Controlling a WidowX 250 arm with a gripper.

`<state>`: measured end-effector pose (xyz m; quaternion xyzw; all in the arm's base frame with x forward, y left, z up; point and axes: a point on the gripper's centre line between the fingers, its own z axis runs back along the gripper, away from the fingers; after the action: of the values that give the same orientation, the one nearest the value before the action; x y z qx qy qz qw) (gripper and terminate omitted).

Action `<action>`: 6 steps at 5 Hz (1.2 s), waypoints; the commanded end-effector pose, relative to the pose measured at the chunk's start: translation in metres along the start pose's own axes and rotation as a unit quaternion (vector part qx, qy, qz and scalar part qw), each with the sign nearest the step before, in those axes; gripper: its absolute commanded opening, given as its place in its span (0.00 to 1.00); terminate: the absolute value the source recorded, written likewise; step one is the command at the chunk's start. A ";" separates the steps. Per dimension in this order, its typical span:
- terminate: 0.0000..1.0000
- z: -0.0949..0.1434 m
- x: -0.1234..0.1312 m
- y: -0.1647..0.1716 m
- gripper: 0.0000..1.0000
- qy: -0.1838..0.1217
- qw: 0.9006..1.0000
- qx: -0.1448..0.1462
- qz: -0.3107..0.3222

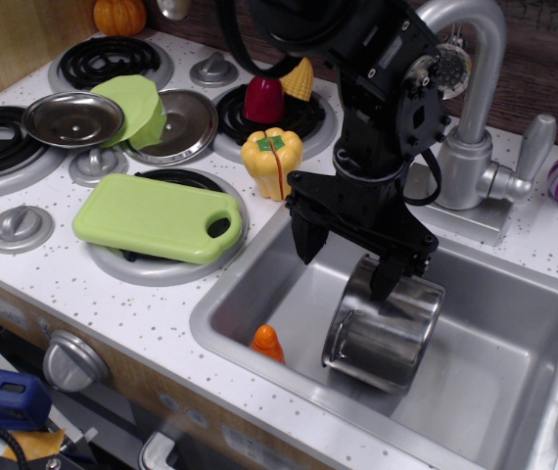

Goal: Flip pot upright in sink

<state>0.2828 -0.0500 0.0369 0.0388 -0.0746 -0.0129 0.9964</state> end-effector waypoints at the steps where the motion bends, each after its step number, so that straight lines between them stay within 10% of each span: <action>1: 0.00 0.000 0.000 0.000 1.00 0.000 1.000 0.000 0.000; 3: 0.00 0.010 0.003 -0.001 1.00 -0.046 0.982 -0.185 0.011; 6: 0.00 -0.003 -0.001 -0.008 1.00 -0.068 0.964 -0.253 0.050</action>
<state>0.2795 -0.0617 0.0247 -0.2295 -0.1219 0.0392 0.9649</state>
